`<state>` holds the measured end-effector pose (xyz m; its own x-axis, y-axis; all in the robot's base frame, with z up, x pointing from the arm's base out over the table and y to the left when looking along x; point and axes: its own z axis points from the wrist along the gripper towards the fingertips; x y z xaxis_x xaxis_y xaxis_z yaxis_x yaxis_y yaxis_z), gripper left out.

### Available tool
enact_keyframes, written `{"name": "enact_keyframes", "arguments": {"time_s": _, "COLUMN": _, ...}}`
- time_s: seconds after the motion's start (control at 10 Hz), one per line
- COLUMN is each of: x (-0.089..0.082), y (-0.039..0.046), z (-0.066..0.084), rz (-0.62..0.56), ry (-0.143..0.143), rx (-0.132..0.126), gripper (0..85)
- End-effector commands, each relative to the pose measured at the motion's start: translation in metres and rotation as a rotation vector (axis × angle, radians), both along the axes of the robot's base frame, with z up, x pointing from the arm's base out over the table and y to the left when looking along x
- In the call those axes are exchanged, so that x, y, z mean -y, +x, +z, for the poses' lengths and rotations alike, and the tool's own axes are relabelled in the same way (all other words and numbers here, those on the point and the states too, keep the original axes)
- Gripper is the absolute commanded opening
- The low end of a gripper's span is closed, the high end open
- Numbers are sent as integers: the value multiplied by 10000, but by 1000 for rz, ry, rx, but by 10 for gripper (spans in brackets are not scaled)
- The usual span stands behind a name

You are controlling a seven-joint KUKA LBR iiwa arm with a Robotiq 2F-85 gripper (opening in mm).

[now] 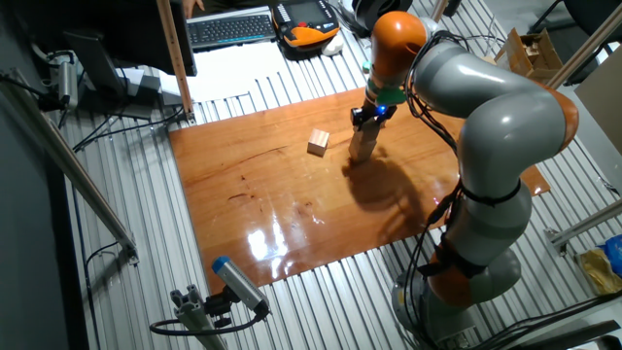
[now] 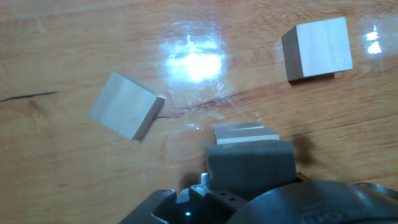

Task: Stack the blocks in a vertical line of five

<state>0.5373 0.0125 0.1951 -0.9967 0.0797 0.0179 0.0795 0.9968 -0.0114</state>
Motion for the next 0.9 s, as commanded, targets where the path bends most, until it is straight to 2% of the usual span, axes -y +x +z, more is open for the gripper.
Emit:
{"name": "enact_keyframes", "arguments": {"time_s": 0.0, "x": 14, "y": 9, "z": -6, "rz": 8, "ry": -5, "rx": -2, "gripper": 0}}
{"name": "enact_keyframes", "arguments": {"time_s": 0.1, "x": 31, "y": 14, "z": -10, "rz": 19, "ry": -17, "rx": -2, "gripper": 0}}
{"name": "enact_keyframes", "arguments": {"time_s": 0.4, "x": 81, "y": -17, "z": -50, "rz": 21, "ry": -14, "rx": 8, "gripper": 0}}
{"name": "enact_keyframes", "arguments": {"time_s": 0.8, "x": 91, "y": -21, "z": -75, "rz": 6, "ry": 19, "rx": -1, "gripper": 0}}
